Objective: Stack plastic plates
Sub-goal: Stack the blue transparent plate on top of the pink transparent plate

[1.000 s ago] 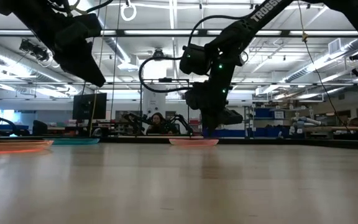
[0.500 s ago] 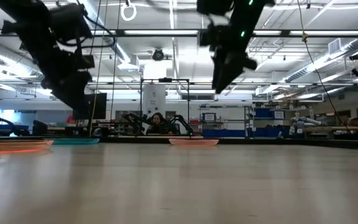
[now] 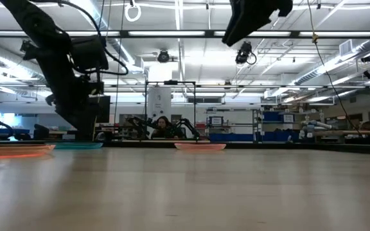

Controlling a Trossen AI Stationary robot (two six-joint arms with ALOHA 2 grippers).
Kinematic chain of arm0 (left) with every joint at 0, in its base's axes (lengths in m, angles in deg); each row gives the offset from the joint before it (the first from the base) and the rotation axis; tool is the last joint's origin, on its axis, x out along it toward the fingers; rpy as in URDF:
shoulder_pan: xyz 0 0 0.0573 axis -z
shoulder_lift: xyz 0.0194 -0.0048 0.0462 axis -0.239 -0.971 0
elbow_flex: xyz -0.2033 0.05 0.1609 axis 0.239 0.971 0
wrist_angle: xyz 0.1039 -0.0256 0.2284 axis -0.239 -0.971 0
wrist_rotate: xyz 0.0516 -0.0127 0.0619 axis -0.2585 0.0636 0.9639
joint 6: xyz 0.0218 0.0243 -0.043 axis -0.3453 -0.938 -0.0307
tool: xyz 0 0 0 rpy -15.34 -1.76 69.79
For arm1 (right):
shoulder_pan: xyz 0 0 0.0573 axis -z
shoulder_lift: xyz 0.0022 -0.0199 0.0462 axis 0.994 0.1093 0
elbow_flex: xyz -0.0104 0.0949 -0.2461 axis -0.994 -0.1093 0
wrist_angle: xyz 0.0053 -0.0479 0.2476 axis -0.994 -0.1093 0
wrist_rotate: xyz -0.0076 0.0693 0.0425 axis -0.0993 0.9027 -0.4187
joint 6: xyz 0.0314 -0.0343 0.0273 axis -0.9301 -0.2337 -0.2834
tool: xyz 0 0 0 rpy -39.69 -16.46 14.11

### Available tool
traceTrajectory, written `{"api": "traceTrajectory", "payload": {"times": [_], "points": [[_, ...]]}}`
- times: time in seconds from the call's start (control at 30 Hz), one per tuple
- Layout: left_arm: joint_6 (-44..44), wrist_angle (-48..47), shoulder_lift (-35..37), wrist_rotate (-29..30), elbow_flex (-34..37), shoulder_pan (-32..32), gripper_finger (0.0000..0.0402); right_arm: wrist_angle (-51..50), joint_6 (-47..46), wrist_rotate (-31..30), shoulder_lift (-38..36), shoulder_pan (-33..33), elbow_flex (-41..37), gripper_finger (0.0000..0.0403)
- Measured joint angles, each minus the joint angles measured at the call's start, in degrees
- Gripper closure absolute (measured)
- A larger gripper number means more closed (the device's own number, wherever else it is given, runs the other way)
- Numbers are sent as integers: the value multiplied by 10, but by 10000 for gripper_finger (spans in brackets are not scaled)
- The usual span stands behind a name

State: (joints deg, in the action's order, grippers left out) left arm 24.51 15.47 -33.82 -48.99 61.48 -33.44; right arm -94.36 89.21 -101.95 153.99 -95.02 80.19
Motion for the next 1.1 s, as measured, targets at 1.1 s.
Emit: {"api": "traceTrajectory", "payload": {"times": [1.1], "points": [[-116, 160, -148, -35, -13, -150, 210, 24, -39, 13, 0, -35, 0, 239]]}}
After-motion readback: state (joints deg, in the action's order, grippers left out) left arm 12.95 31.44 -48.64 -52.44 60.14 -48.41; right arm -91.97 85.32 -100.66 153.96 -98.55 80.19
